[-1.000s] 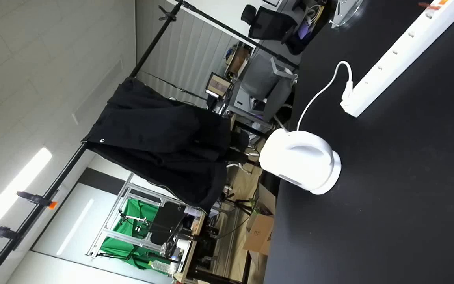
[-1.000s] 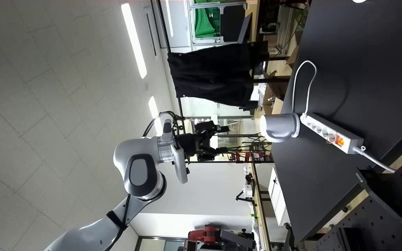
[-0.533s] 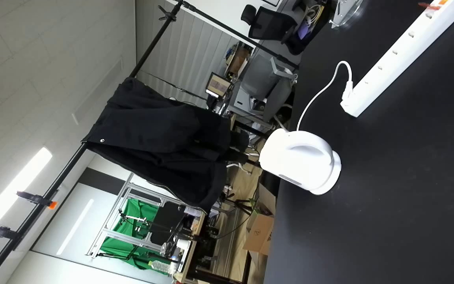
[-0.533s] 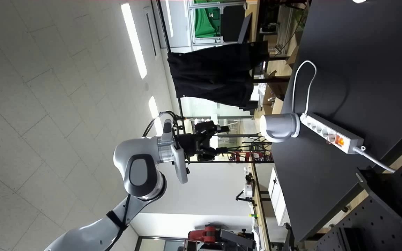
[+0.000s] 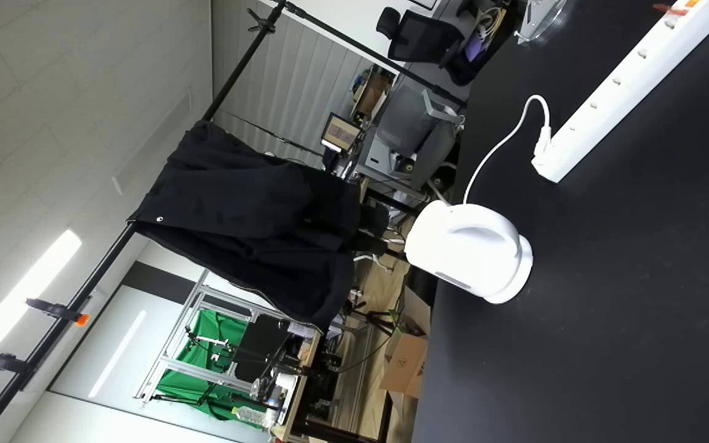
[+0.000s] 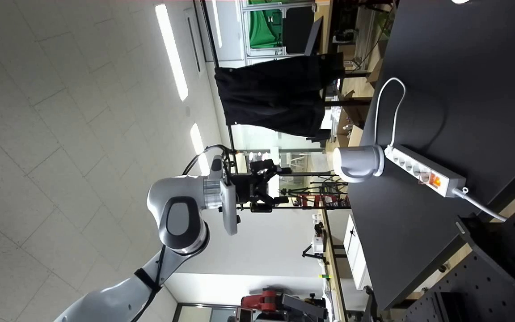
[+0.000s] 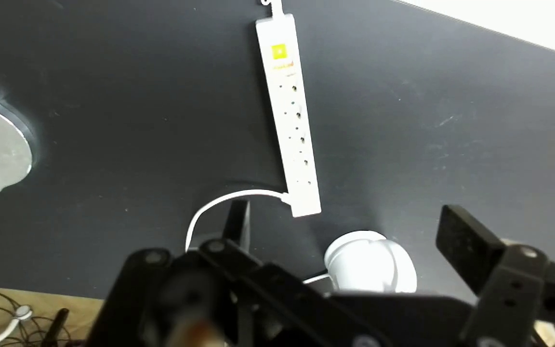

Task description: Turn off the extension cord

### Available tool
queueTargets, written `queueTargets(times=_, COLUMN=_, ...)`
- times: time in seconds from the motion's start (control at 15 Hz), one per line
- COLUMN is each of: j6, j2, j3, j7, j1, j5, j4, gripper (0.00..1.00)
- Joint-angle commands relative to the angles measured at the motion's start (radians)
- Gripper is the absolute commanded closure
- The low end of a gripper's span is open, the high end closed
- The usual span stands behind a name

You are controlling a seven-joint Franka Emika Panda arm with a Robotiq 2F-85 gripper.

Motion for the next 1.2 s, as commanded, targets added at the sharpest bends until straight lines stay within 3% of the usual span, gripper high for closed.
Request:
queueTargets(times=0.0, j6=-0.073, j2=0.062, j3=-0.003, j7=-0.079, j1=0.03, j5=0.042, j4=0.08, gripper=0.26)
queueTargets(times=0.67, j6=-0.131, j2=0.231, j3=0.019, j7=-0.224, j1=0.008, j5=0.143, j4=0.182, gripper=0.95)
queueTargets(times=0.73, j6=-0.096, j2=0.19, j3=0.031, j7=-0.219, j1=-0.005, j5=0.138, j4=0.129, gripper=0.99)
queueTargets(times=0.8, j6=-0.096, j2=0.201, j3=0.036, j7=-0.22, j1=-0.008, j5=0.138, j4=0.134, gripper=0.85)
queueTargets(times=0.93, j6=-0.095, j2=0.204, j3=0.044, j7=-0.219, j1=-0.013, j5=0.137, j4=0.132, gripper=0.98)
queueTargets(times=1.13, j6=-0.095, j2=0.203, j3=0.045, j7=-0.218, j1=-0.015, j5=0.136, j4=0.131, gripper=0.99)
